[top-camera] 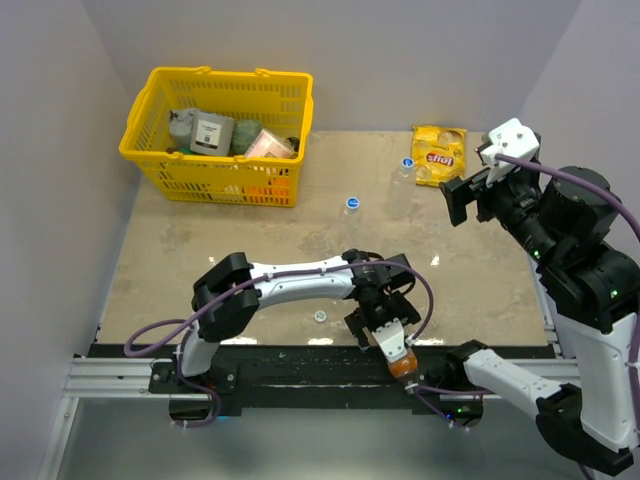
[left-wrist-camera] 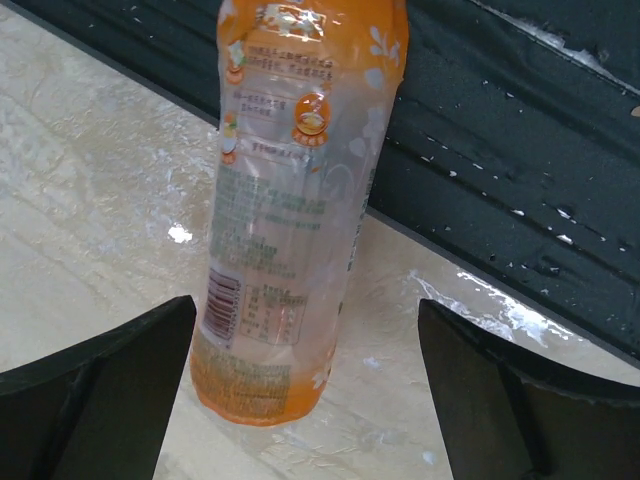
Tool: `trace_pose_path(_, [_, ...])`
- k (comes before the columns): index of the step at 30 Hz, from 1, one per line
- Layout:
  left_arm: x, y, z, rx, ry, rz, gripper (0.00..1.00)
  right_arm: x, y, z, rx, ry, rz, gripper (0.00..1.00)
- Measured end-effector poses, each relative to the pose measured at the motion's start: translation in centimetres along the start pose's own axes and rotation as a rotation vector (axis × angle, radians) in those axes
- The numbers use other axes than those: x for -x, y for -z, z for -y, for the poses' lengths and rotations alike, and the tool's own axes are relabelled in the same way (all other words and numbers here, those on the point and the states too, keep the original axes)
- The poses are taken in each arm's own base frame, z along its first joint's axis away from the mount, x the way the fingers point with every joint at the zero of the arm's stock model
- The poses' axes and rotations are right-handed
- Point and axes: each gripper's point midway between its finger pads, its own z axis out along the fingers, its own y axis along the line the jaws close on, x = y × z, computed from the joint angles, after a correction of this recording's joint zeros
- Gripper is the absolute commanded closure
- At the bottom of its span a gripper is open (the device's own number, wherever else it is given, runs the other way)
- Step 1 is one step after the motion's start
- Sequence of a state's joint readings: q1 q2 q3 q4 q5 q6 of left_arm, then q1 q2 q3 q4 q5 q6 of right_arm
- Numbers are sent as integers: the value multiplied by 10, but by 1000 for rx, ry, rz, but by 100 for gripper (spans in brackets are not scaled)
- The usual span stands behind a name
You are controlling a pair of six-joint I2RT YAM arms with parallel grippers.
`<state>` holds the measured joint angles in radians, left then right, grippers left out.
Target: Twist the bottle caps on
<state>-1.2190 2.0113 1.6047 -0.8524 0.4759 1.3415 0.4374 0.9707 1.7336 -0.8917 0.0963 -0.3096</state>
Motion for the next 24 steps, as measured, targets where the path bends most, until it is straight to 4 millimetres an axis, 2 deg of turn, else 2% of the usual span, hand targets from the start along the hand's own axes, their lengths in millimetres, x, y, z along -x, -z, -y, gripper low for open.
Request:
trace_pose_path(3, [1,-6,-2,-12,-42,-6,2,-2,3,0,-2,-4,1,7])
trace_pose_path(8, [7,-10,-16,12,-94,8,4,-6,6,0,-6,-8,-2,6])
trace_pose_path(20, [18,-44,-18,-14,-111,142,24,-11,6,-2,1,-12,-13,6])
trace_pose_path(21, [20,-45,-18,-13,-115,157,33,-11,5,-2,2,-11,-15,6])
trace_pose_path(23, [23,-47,-19,-11,-118,179,43,-12,4,-3,4,-11,-20,6])
trace_pose_path(24, [24,-49,-19,-12,-116,185,51,-13,4,-3,4,-10,-22,6])
